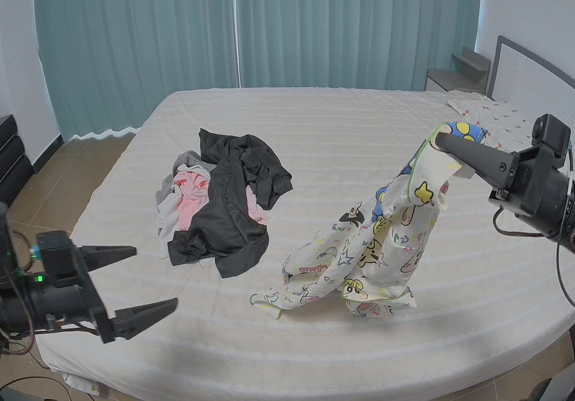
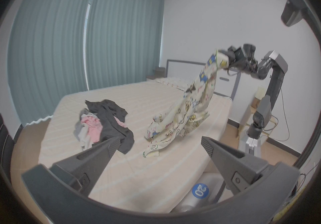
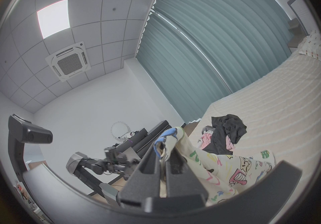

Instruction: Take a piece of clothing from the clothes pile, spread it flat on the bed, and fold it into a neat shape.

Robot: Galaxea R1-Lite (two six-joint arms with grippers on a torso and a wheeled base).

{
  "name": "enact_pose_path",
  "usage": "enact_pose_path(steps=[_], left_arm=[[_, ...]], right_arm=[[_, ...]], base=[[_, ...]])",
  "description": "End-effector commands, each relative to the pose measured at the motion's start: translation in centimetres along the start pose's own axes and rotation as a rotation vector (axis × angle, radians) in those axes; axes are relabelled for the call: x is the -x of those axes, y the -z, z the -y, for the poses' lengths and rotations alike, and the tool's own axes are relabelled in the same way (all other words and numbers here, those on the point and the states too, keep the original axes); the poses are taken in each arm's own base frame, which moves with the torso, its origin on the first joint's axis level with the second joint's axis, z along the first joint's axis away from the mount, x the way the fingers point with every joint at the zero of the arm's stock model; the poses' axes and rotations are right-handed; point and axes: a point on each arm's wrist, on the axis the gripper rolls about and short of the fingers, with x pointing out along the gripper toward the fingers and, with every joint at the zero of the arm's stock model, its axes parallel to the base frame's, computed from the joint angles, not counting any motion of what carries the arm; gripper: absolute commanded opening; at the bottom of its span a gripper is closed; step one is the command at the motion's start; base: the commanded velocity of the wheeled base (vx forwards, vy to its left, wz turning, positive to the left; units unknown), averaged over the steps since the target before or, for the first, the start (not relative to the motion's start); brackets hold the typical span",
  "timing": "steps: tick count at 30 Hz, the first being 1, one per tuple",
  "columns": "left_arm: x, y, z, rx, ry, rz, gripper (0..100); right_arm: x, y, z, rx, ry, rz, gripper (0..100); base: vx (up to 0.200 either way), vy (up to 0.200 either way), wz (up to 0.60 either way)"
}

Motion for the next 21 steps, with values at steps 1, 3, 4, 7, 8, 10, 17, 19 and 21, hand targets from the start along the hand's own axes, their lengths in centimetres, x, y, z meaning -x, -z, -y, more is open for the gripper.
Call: enact_pose_path(steps=[1, 3, 4, 7, 8, 10, 17, 19, 21], left_arm=[[-12.6, 6.9, 0.8, -0.027, 0.213, -0.341, 100], [-14.6, 8.0, 0.7, -0.035, 0.206, -0.346, 100], [-15.2, 8.5, 0.7, -0.038, 0.206, -0.341, 100], [-16.7, 9.5, 1.0, -0.042, 0.209, -0.304, 100], [-16.7, 9.5, 1.0, -0.042, 0.209, -0.304, 100], [-17.6, 10.1, 1.5, -0.028, 0.202, -0.292, 100], [-18.3, 10.5, 2.0, 0.004, 0.206, -0.278, 100], [-18.3, 10.5, 2.0, 0.007, 0.212, -0.278, 100], [-18.3, 10.4, 2.0, 0.007, 0.219, -0.271, 100]], right_arm=[[-0.7, -2.3, -2.3, 0.019, -0.077, 0.041, 0], [-1.2, -2.6, -2.6, 0.024, -0.091, 0.049, 0], [-1.5, -2.8, -2.8, 0.026, -0.101, 0.056, 0], [-2.2, -3.2, -2.9, 0.030, -0.111, 0.065, 0], [-2.2, -3.2, -2.9, 0.030, -0.111, 0.065, 0], [-2.2, -3.4, -3.0, 0.034, -0.116, 0.071, 0], [-2.7, -3.5, -2.9, 0.033, -0.117, 0.073, 0], [-2.8, -3.5, -2.8, 0.032, -0.113, 0.070, 0], [-3.0, -3.4, -2.7, 0.031, -0.112, 0.068, 0]], base=[[0.000, 0.000, 0.00], [0.000, 0.000, 0.00], [0.000, 0.000, 0.00], [0.000, 0.000, 0.00], [0.000, 0.000, 0.00], [0.000, 0.000, 0.00], [0.000, 0.000, 0.00], [0.000, 0.000, 0.00], [0.000, 0.000, 0.00]])
